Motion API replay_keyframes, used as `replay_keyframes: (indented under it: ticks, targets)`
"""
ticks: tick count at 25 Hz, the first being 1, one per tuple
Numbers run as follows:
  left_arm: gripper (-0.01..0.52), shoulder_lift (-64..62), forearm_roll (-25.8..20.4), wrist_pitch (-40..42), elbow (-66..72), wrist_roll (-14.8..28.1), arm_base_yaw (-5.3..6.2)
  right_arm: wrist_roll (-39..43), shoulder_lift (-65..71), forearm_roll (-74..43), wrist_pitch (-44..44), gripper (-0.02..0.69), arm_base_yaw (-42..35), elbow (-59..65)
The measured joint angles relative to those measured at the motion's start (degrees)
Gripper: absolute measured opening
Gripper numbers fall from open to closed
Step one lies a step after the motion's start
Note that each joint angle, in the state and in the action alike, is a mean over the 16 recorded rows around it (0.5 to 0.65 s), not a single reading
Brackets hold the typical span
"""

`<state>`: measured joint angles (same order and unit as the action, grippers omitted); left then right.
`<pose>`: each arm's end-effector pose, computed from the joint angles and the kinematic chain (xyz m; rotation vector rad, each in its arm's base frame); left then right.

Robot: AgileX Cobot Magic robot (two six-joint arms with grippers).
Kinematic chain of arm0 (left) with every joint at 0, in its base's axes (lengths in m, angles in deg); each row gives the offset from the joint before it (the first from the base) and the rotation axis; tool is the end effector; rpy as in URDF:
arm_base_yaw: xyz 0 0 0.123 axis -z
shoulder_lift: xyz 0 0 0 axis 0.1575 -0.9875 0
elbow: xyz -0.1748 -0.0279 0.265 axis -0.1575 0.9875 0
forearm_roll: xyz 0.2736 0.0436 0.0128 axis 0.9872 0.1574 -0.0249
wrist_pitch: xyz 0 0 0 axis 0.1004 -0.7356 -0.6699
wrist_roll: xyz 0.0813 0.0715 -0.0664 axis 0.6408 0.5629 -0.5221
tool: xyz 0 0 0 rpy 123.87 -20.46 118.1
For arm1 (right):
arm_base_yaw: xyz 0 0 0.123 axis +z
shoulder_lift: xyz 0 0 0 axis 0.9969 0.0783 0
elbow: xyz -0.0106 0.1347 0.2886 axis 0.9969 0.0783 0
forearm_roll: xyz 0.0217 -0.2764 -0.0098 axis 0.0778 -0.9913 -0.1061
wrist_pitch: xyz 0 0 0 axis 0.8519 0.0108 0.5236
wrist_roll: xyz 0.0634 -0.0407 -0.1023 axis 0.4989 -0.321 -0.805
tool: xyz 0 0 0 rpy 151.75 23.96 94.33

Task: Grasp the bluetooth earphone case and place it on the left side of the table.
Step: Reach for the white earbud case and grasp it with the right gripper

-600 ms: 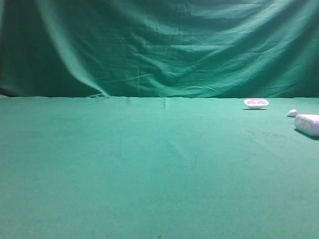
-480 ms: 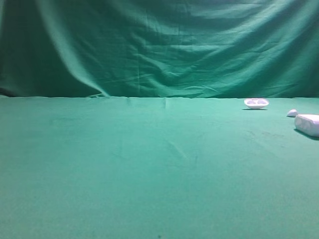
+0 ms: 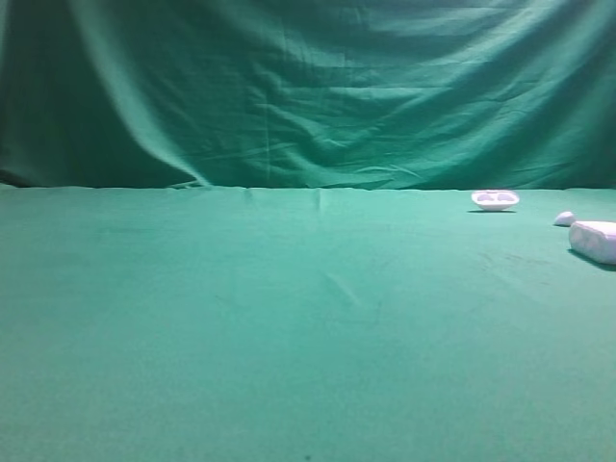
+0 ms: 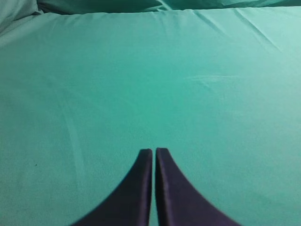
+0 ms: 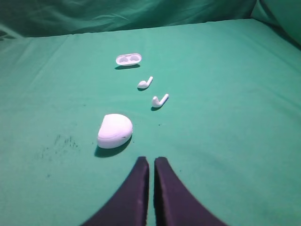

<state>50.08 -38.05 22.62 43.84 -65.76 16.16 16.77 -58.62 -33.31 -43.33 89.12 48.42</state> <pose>0.0794 -0.0069 0.1666 0.1042 1.8350 -0.0593 0.0797 0.0038 0.1616 -0.0493 1.8547 0.0373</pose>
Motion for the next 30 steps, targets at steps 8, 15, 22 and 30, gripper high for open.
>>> replay_keyframes:
  ticks: [8, 15, 22, 30]
  targets:
    - [0.000, 0.0, 0.0, 0.0, 0.0, 0.0, 0.00, 0.5, 0.1, 1.7, -12.8, 0.000, 0.0, -0.2]
    - [0.000, 0.0, 0.0, 0.0, 0.0, 0.0, 0.00, -1.0, 5.4, 3.1, -17.9, 0.000, 0.0, -6.1]
    - [0.000, 0.0, 0.0, 0.0, 0.0, 0.0, 0.00, -2.1, 19.4, 4.3, -6.6, 0.000, 0.0, -17.9]
    - [0.000, 0.0, 0.0, 0.0, 0.0, 0.0, 0.00, -3.8, 37.3, 7.9, 5.9, 0.000, 0.2, -28.8]
